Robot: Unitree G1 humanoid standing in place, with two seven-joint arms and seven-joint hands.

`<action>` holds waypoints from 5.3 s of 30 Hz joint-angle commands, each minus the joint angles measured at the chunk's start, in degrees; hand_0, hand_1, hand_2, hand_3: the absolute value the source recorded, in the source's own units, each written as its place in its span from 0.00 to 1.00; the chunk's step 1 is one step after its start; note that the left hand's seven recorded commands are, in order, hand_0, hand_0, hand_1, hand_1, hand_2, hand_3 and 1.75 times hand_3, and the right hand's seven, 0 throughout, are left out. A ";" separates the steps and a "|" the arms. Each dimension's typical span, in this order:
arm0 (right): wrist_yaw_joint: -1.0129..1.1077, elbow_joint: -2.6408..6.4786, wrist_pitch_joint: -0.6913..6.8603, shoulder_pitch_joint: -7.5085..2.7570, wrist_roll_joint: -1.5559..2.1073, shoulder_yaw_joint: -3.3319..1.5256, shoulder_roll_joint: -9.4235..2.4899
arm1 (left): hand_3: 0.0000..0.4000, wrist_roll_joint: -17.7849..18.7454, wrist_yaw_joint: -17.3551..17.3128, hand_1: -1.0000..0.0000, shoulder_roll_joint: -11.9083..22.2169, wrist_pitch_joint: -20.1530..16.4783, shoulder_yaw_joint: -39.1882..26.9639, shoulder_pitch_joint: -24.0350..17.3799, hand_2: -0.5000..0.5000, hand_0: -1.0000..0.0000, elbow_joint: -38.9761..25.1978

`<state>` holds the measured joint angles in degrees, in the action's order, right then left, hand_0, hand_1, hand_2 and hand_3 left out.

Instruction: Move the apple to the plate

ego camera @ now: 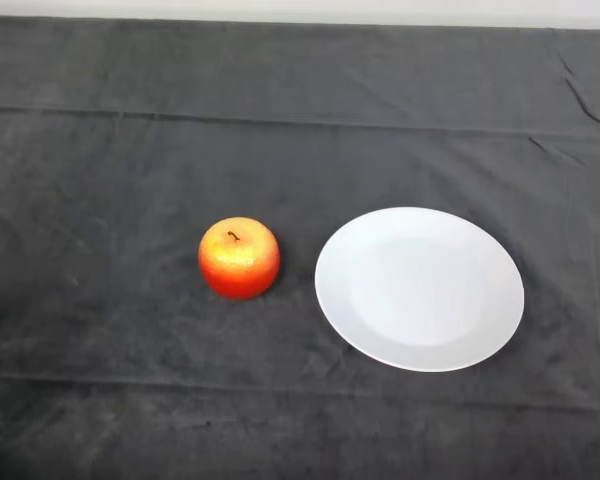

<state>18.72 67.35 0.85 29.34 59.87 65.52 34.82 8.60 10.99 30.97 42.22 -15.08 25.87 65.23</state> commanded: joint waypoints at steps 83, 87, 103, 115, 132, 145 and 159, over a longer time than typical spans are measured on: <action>-0.02 -1.13 -0.18 -0.76 0.56 0.17 1.25 | 0.09 -8.94 -3.97 1.00 -17.21 -18.01 32.98 11.94 0.45 0.91 -7.71; 0.03 -1.05 -0.18 -0.74 0.57 0.19 1.29 | 0.16 -8.65 -4.24 1.00 -17.31 -17.49 33.40 12.46 0.42 0.84 -6.35; 0.18 -0.76 -0.21 -0.67 0.61 0.24 1.41 | 1.00 -8.42 -4.47 0.00 -17.40 -16.15 34.82 13.58 0.50 0.00 -3.52; 0.25 -0.67 -0.23 -0.64 0.61 0.25 1.45 | 1.00 -8.89 -4.48 0.00 -15.71 -21.30 35.33 14.77 0.50 0.00 -12.49; 0.12 -1.00 -0.23 -0.72 0.54 0.15 1.28 | 1.00 -13.31 1.27 0.00 -15.81 -29.14 41.56 7.50 0.50 0.00 -40.68; -0.01 -1.24 -0.22 -0.79 0.50 0.09 1.18 | 1.00 -12.45 0.25 0.00 -15.64 -28.48 47.23 7.80 0.50 0.00 -42.54; -0.04 -1.26 -0.20 -0.80 0.51 0.10 1.18 | 1.00 -10.63 -0.37 0.00 -17.99 -24.07 53.46 10.57 0.50 0.00 -32.69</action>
<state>18.71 67.35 0.85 29.34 59.86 65.45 34.81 -2.69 11.01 12.36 17.22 37.73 34.72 32.32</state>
